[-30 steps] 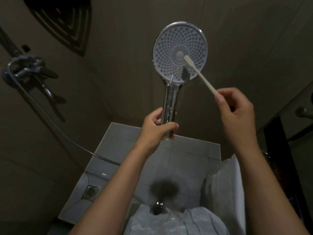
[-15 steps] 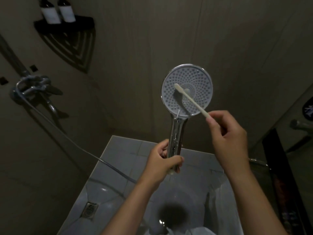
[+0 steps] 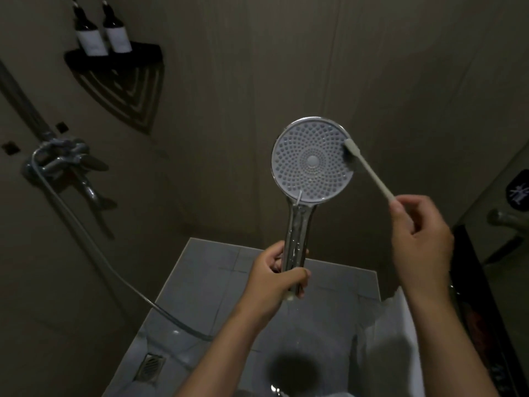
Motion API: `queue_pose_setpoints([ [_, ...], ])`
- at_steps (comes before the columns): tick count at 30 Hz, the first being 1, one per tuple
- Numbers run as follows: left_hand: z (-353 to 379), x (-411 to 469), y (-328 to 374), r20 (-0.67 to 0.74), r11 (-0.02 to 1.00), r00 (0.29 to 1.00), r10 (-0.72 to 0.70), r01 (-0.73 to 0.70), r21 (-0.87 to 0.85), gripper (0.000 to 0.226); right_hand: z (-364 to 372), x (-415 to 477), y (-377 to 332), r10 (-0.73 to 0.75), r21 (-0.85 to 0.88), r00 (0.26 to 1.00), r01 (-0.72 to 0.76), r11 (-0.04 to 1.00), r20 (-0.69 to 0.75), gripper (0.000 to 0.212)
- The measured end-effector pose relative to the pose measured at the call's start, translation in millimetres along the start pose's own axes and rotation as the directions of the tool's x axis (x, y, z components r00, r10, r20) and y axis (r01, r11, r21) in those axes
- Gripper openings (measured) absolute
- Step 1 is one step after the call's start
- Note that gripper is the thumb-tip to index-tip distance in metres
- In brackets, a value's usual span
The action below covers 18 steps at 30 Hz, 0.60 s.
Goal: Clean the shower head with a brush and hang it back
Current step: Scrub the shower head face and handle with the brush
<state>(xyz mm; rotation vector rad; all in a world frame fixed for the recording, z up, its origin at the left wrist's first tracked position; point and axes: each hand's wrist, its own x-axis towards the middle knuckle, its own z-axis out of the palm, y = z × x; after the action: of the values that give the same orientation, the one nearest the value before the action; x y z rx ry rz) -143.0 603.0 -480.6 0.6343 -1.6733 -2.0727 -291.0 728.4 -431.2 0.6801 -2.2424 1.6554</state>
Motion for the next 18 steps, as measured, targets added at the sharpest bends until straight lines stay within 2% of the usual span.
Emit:
queue_pose_setpoints([
  [2, -1, 1, 1, 0.000, 1.000, 1.000, 0.005, -0.005, -0.002, 0.035, -3, -1, -4, 0.008, 0.070, 1.000, -0.008, 0.998, -0.002, 0.006],
  [4, -1, 3, 1, 0.006, 1.000, 1.000, 0.010, -0.010, -0.005, 0.034, 3, -5, -13, -0.035, 0.138, 0.998, 0.027, 0.990, 0.060, 0.007],
  [7, -2, 4, 4, -0.002, 0.999, 0.999, 0.034, -0.034, -0.004, 0.029, 14, -11, -14, -0.072, 0.075, 0.984, 0.060, 0.995, 0.160, 0.008],
  [11, -6, 7, 6, -0.040, 0.999, 0.998, 0.049, -0.049, 0.000, 0.027, 6, -3, 5, 0.012, 0.004, 0.998, -0.012, 1.000, 0.057, 0.006],
  [14, -4, 8, 2, -0.045, 0.999, 0.998, 0.033, -0.033, 0.016, 0.031, 3, -5, -1, -0.013, 0.079, 0.998, 0.008, 0.997, 0.065, 0.006],
  [16, -2, 6, 0, -0.048, 1.000, 0.999, 0.011, -0.010, 0.009, 0.033, 8, -11, -11, -0.060, 0.130, 0.991, 0.044, 0.991, 0.122, 0.007],
  [18, -2, 6, -1, -0.034, 1.000, 0.999, 0.005, -0.005, 0.006, 0.033, 14, -14, -12, -0.076, 0.106, 0.981, 0.057, 0.993, 0.181, 0.007],
])
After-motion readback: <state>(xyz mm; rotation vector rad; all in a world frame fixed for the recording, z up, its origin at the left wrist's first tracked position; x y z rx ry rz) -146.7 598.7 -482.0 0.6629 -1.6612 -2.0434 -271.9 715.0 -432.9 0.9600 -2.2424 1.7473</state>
